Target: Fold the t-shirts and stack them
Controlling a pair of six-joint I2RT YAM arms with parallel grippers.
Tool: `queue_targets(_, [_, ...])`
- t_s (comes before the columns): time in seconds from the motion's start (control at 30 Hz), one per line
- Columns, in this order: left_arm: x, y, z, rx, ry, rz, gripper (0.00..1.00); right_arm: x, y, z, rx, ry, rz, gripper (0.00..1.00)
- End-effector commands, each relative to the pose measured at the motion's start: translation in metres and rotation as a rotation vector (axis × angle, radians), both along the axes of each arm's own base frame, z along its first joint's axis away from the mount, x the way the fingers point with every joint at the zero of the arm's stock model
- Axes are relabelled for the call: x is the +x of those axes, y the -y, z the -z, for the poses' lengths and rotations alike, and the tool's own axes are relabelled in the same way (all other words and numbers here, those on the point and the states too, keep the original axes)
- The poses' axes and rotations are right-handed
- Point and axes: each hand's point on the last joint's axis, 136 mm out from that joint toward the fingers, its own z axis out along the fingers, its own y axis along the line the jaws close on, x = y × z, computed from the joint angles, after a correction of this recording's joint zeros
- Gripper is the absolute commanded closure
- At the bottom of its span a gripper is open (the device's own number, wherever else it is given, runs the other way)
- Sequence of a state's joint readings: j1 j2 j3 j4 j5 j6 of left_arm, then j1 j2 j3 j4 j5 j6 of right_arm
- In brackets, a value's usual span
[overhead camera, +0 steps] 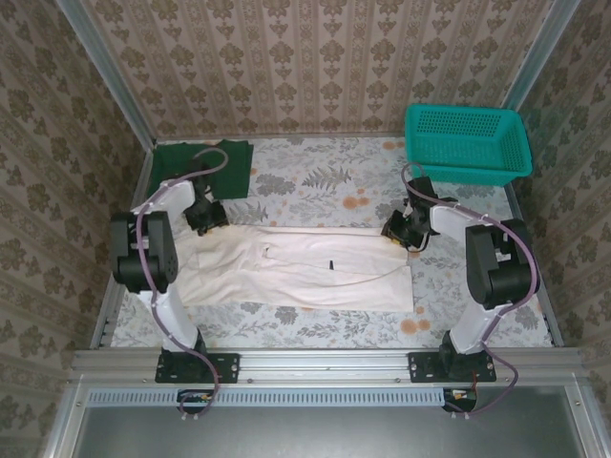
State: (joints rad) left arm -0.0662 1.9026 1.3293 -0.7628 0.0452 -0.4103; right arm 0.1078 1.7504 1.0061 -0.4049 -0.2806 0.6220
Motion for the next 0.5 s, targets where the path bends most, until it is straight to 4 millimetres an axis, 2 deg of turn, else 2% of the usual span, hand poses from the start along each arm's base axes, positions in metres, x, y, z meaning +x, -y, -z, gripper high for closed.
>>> queue_targets(0.0, [-0.017,-0.034,0.011,0.148,-0.096,-0.048,0.60,-0.011,0.016,0.012,-0.048,-0.090,0.085,0.71])
queue_targets(0.17, [-0.026,-0.050,0.019,0.263,-0.159,-0.057,0.60,-0.024,0.030,0.019,-0.017,-0.126,0.204,0.70])
queue_targets(0.3, [-0.025,-0.048,0.022,0.308,-0.176,-0.027,0.60,-0.033,0.044,0.014,0.000,-0.102,0.301,0.68])
queue_targets(0.4, [-0.020,-0.035,0.024,0.315,-0.176,0.015,0.60,-0.037,0.055,0.009,0.015,-0.078,0.353,0.66])
queue_targets(0.47, [-0.013,-0.011,0.026,0.284,-0.162,0.064,0.60,-0.040,0.063,0.006,0.020,-0.072,0.374,0.66])
